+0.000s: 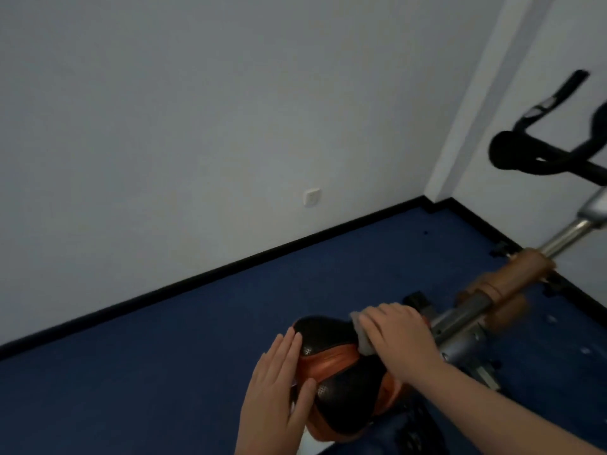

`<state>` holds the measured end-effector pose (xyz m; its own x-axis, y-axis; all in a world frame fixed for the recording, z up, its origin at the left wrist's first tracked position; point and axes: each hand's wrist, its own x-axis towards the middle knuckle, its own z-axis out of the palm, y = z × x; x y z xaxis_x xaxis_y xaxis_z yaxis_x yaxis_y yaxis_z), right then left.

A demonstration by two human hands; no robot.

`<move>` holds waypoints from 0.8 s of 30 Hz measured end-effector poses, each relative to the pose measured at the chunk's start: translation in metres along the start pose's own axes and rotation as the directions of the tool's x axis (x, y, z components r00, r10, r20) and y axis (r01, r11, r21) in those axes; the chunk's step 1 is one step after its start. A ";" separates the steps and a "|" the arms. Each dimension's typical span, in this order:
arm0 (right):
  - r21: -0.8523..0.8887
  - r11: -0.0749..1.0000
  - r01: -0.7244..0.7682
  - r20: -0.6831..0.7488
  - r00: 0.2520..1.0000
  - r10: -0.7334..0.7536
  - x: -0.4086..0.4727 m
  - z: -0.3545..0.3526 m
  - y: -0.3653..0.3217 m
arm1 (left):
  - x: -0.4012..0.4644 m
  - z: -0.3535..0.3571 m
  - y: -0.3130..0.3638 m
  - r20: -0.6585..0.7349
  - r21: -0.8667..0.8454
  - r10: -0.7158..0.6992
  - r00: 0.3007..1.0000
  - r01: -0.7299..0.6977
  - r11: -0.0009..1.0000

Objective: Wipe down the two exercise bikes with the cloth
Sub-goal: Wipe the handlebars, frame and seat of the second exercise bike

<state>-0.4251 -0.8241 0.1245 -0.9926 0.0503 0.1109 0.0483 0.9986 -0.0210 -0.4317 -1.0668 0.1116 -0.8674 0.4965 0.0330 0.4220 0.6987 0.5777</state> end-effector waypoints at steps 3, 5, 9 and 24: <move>-0.068 0.976 -0.205 0.068 0.975 0.210 0.016 -0.007 -0.018 | 0.017 -0.005 -0.001 0.048 0.027 0.087 0.995 -0.088 0.996; -0.016 0.953 -0.303 0.064 0.951 0.303 0.012 0.003 -0.041 | 0.031 -0.007 0.002 0.070 0.012 0.133 0.989 -0.134 0.991; 0.208 0.959 -0.190 -0.006 0.981 0.196 -0.035 -0.002 -0.062 | 0.056 -0.011 0.003 0.153 -0.071 0.209 0.966 -0.200 0.977; 0.202 0.703 -0.682 0.233 0.731 0.641 -0.042 -0.004 -0.104 | 0.087 -0.010 -0.021 0.291 -0.184 0.419 0.860 -0.380 0.907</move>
<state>-0.3876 -0.9299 0.1258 -0.7205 0.6738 -0.1643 0.6880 0.6646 -0.2915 -0.5188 -1.0437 0.1107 -0.4921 0.8699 0.0333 0.6632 0.3499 0.6616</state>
